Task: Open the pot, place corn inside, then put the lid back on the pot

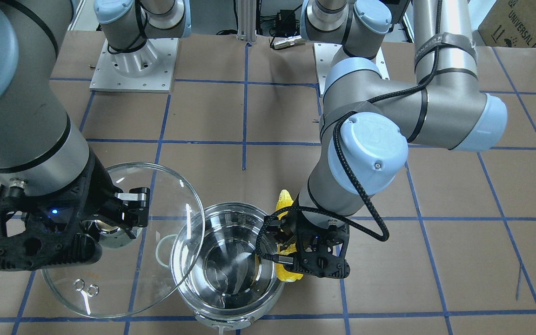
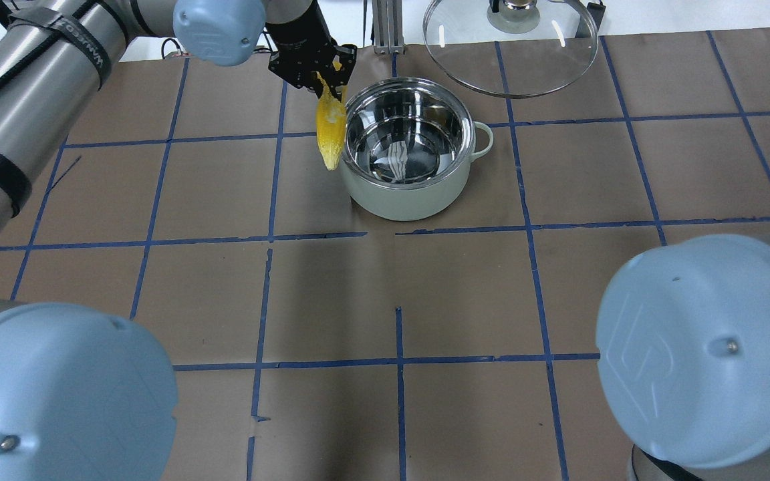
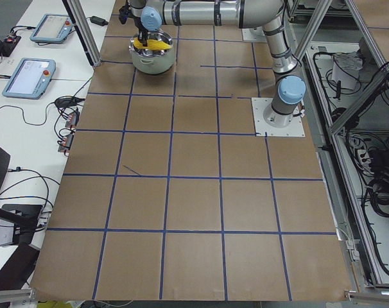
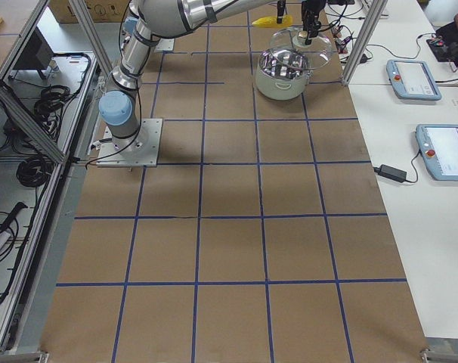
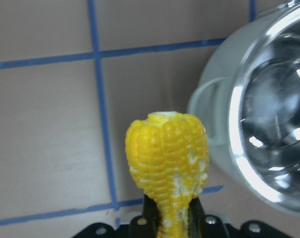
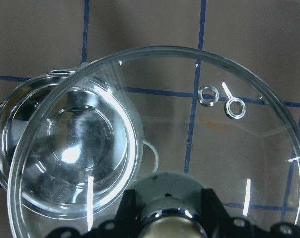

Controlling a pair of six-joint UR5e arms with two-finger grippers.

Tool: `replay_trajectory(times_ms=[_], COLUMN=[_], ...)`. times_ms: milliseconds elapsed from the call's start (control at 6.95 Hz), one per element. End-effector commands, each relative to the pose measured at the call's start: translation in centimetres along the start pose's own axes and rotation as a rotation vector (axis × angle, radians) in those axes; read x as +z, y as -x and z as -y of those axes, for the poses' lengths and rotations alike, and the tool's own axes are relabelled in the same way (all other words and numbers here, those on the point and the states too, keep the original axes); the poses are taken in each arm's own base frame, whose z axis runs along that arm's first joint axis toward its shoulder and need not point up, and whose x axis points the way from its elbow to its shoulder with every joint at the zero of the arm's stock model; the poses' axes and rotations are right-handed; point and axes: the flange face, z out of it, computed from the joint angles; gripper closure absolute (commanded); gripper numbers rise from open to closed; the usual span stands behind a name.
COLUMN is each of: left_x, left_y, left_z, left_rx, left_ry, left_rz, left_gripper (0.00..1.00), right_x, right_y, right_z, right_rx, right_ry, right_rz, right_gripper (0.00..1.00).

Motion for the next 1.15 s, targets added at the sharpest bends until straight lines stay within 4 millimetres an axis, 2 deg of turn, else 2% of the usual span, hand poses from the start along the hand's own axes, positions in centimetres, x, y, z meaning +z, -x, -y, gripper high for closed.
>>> replay_trajectory(times_ms=[0,144,288,432,576,720,864,1008], left_x=[1.5,2.7,5.0,5.8,6.4,6.5,7.0,6.8], left_y=[-1.3,-2.9,-4.4,-4.5,-4.7,-4.8,-4.9,-4.8], left_z=[0.8,1.0,1.1,1.1,0.8,0.9,1.1,1.1], left_rx=[-0.007,-0.027,-0.030,-0.034,-0.035,-0.035,-0.034,-0.033], left_ry=[-0.020,-0.030,-0.024,-0.014,-0.002,-0.002,0.003,0.000], left_rz=[-0.032,-0.057,-0.052,-0.057,-0.058,-0.059,-0.059,-0.060], left_gripper=[0.78,0.78,0.77,0.75,0.66,0.38,0.00,0.00], right_x=[0.2,0.3,0.3,0.4,0.5,0.4,0.3,0.2], right_y=[0.5,0.5,0.6,0.6,0.6,0.6,0.6,0.6], right_z=[0.0,0.1,0.1,0.1,0.1,0.1,0.0,0.0], right_rx=[-0.004,-0.004,-0.005,-0.005,-0.005,-0.005,-0.005,-0.005], right_ry=[0.002,0.002,0.002,0.004,0.007,0.005,0.004,0.001], right_rz=[-0.001,-0.001,0.000,-0.001,-0.001,-0.001,-0.001,-0.001], right_gripper=[0.91,0.91,0.91,0.91,0.91,0.91,0.91,0.91])
